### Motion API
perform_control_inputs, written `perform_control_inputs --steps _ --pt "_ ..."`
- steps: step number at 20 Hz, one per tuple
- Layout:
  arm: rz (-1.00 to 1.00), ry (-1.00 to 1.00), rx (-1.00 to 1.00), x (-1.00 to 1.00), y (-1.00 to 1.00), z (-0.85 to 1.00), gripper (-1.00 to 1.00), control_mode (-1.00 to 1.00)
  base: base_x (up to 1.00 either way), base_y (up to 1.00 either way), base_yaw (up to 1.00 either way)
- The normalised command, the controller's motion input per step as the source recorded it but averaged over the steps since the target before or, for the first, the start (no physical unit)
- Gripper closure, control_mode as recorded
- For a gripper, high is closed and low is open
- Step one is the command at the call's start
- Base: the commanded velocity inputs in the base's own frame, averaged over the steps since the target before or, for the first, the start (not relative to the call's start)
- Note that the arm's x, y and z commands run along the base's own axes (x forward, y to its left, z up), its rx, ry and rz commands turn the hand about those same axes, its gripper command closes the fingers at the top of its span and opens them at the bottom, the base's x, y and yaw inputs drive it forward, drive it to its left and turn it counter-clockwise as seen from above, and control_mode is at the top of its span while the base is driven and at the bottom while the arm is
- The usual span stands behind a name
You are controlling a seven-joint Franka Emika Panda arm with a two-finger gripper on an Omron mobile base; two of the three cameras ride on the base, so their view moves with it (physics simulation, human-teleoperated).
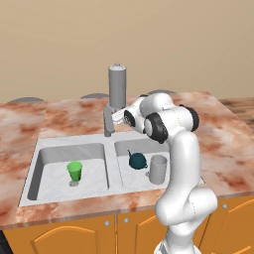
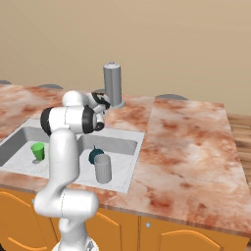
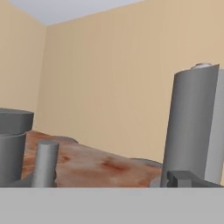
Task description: Pick the glass cup and teapot and place them in the sink. Then turn on the water.
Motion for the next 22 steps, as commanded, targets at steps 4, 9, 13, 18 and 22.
perform_control_inputs --steps 4,9,13,18,22 --pt "0.00 0.01 0.00 0.29 0.00 -0.08 -1.00 -1.00 0.00 0.00 0.00" --pt "0.00 0.00 0.00 0.23 0.00 -0.13 -1.00 -1.00 0.00 0.00 0.00" --pt "0.00 0.00 0.00 0.30 0.00 -0.15 -1.00 -1.00 0.00 0.00 0.00" --pt "-0.02 0.00 0.00 0.32 0.00 -0.18 -1.00 -1.00 0.00 0.00 0.00" --pt "-0.10 0.00 0.00 0.12 -0.04 -0.16 -1.00 -1.00 0.00 0.00 0.00"
